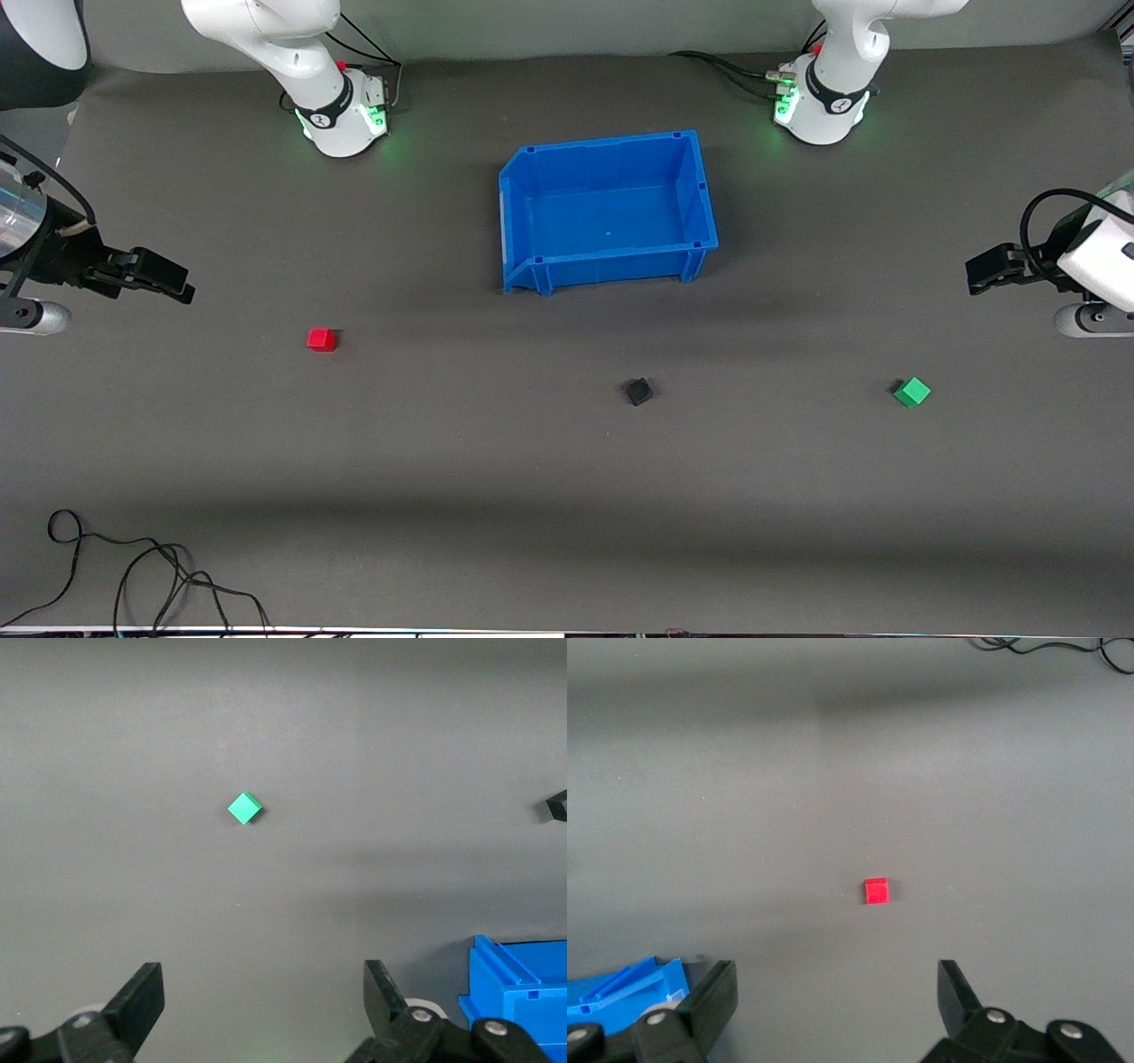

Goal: Attach green and red cubes to black cube
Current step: 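Move the right gripper out toward the red cube, then lower the open right gripper around the red cube, then close the right gripper on the red cube while the left gripper approaches green, then carry the red cube toward the black cube while the left gripper grasps green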

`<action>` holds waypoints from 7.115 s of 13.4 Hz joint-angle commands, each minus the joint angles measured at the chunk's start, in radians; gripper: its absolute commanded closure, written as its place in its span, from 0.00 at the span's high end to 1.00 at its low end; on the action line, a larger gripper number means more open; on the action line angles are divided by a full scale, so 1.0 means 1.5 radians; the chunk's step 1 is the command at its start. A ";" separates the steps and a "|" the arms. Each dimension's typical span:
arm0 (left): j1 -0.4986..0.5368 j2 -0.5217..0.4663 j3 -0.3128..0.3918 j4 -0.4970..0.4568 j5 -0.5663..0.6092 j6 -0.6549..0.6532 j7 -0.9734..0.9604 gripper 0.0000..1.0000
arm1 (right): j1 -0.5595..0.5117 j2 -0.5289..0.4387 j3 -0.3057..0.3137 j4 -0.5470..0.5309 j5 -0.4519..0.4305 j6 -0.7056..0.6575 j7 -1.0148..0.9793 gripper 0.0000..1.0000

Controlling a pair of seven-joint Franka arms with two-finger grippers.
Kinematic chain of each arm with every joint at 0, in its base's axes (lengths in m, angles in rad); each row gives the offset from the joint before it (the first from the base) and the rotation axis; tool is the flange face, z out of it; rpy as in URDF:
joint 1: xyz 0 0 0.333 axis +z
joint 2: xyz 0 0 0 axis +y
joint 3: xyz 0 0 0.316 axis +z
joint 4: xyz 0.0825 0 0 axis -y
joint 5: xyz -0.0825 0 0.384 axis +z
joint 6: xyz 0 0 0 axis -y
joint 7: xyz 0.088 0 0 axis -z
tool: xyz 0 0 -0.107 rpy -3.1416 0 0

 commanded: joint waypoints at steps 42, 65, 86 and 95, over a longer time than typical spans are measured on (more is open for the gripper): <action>0.063 0.047 0.006 -0.015 -0.002 0.033 -0.016 1.00 | 0.014 0.215 -0.042 -0.486 0.027 0.561 0.846 0.95; 0.151 0.256 0.006 -0.147 -0.097 0.323 -0.405 1.00 | 0.213 0.419 -0.041 0.066 0.111 0.284 1.009 0.20; 0.126 0.355 0.006 -0.195 -0.094 0.520 -0.465 0.64 | 0.271 0.617 0.089 0.300 0.119 0.465 1.179 0.17; 0.110 0.325 0.006 -0.183 -0.092 0.507 -0.568 0.00 | 0.273 0.614 0.095 0.310 0.156 0.471 1.185 0.17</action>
